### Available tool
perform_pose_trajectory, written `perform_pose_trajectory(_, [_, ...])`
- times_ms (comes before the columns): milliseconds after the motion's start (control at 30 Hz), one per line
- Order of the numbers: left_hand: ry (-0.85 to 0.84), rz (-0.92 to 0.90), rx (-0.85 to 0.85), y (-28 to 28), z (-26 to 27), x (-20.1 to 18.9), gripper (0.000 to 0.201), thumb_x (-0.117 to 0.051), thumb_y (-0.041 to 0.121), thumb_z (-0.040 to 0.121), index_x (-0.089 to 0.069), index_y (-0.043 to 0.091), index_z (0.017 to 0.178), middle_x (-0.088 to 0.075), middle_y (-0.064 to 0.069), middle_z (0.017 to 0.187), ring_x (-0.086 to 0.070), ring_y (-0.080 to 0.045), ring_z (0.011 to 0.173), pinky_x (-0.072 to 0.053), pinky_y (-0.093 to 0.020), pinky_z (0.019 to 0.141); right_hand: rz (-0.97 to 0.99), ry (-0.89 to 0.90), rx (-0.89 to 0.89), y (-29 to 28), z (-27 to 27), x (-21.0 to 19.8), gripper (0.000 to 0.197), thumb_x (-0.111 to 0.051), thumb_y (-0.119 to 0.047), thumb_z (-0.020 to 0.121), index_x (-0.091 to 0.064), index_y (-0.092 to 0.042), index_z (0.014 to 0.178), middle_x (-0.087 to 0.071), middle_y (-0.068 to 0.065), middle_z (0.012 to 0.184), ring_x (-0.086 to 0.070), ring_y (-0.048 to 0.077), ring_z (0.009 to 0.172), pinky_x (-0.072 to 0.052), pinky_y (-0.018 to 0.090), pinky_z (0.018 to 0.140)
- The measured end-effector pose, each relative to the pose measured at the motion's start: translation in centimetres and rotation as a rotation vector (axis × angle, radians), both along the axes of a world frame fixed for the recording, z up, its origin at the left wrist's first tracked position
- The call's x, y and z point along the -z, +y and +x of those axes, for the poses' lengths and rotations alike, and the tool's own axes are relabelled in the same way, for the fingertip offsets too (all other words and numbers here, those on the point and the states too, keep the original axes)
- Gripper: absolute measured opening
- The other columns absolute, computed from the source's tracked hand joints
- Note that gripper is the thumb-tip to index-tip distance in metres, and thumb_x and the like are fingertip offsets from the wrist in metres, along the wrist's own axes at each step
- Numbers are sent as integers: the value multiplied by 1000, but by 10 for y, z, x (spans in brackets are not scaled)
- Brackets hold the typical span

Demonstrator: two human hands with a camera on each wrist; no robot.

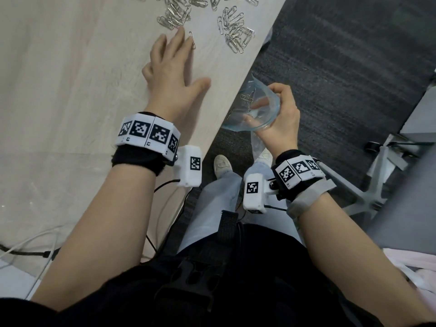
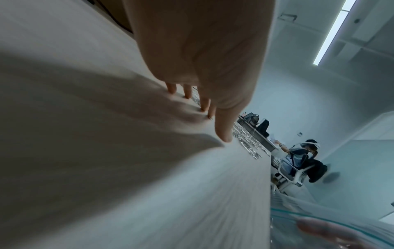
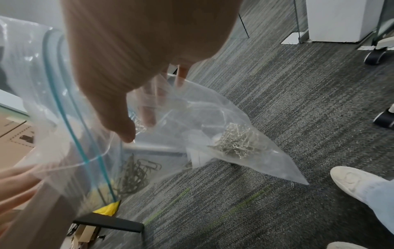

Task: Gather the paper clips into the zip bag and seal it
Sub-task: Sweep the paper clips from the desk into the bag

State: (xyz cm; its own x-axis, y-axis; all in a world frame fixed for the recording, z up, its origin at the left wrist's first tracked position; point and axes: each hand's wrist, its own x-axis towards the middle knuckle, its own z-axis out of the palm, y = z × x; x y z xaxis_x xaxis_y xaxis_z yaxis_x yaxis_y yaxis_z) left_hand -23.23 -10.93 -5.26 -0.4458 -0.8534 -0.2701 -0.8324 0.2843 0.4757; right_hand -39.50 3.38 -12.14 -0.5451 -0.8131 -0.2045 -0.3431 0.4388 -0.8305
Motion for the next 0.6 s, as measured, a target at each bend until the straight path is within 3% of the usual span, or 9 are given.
perform_pose_trajectory(167, [76, -50, 20, 1, -16, 5, 56, -52, 35, 90, -34, 21, 141, -29, 9, 152, -13, -17, 144, -12, -43, 112, -31, -12, 31, -3, -7, -2, 54, -75, -67, 61, -39, -51, 99, -71, 2, 93, -66, 28, 94, -50, 51, 90])
perform_pose_trajectory(367, [245, -88, 33, 8, -36, 10, 38, -54, 24, 89, -54, 17, 127, -46, 1, 142, -28, -20, 139, -17, -35, 116, -29, -38, 44, -17, -19, -2, 56, -80, -66, 60, -40, -51, 96, -72, -1, 89, -67, 28, 91, -51, 52, 88])
perform_pose_trajectory(467, [238, -148, -122, -4, -34, 11, 38, -51, 24, 90, -51, 19, 128, -36, -2, 148, -21, -21, 142, -12, -32, 116, -17, -40, 35, -28, -28, 0, 56, -80, -66, 60, -39, -57, 98, -71, 1, 94, -66, 28, 93, -51, 50, 89])
perform_pose_trajectory(600, [-13, -172, -319, -34, -30, 11, 60, -45, 35, 92, -24, 18, 146, -7, -9, 157, 1, -30, 145, -1, -48, 116, -12, -73, 19, -40, -43, 0, 56, -79, -60, 60, -37, -62, 98, -70, 3, 100, -67, 28, 96, -53, 51, 88])
